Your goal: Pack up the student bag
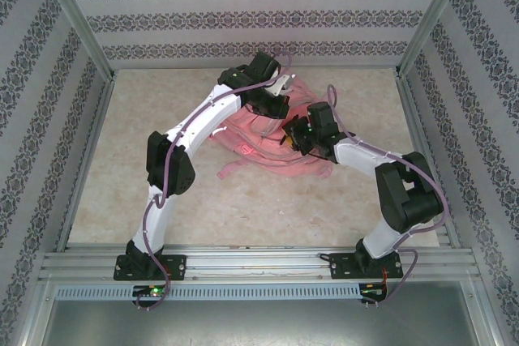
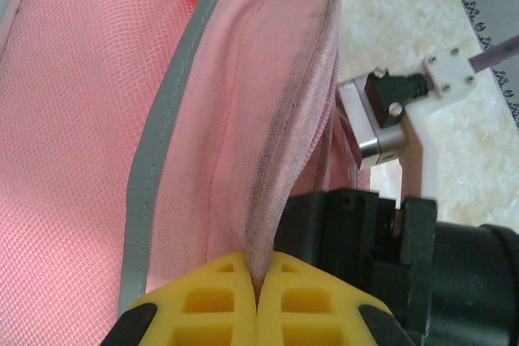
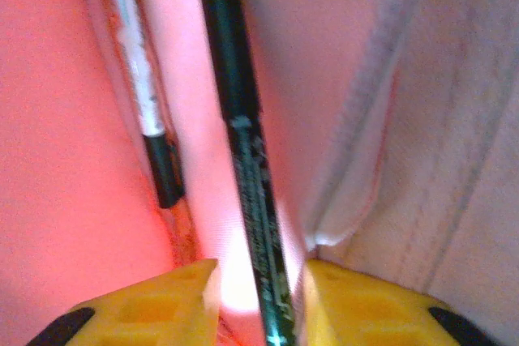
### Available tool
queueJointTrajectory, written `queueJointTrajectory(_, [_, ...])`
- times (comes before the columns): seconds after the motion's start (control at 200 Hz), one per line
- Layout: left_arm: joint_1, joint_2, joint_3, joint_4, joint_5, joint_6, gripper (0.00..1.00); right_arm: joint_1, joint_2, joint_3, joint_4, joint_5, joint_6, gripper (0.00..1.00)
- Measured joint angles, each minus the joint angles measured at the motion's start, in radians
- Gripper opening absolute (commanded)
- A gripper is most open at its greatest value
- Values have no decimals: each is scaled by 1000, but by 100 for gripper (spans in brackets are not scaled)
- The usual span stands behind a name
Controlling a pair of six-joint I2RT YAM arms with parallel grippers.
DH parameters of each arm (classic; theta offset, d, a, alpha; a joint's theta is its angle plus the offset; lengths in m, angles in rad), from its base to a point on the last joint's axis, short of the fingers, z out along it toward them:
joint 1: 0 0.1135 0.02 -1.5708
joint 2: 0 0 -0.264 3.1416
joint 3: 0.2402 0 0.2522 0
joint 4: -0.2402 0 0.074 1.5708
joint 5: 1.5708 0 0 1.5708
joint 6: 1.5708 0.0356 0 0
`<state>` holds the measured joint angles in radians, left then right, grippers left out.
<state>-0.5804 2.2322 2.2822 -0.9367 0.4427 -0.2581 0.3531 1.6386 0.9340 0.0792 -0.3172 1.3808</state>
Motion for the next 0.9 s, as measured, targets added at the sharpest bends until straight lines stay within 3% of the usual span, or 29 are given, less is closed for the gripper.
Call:
queueJointTrajectory(0.18, [9,0,-5,2,32,-14,0,-24,-28,36,2,-10,-24,17])
queueJointTrajectory(0.245, [13,-10,-33,20,48,-21,0,-26,-28,49,11,-17,-22,22])
queueJointTrajectory(0.3, [20,-23,-60,46,60,-32,0,-29,-27,49,8,-24,-21,32])
queueJointTrajectory(0.54, [49,-76,-186,145,112,-90,0,-37,-29,53,15,-44,-31,38])
queueJointTrajectory(0.665, [58,-90,-217,169,126,-98,12,-50,-101,45,-40,-42,-89,41])
queueJointTrajectory(0.779, [63,-90,-218,168,156,-81,43,-72,-244,-6,-101,-39,-166,41])
queueJointTrajectory(0.899, [66,-96,-215,150,168,-19,47,-104,-375,-66,-229,-3,-278,42])
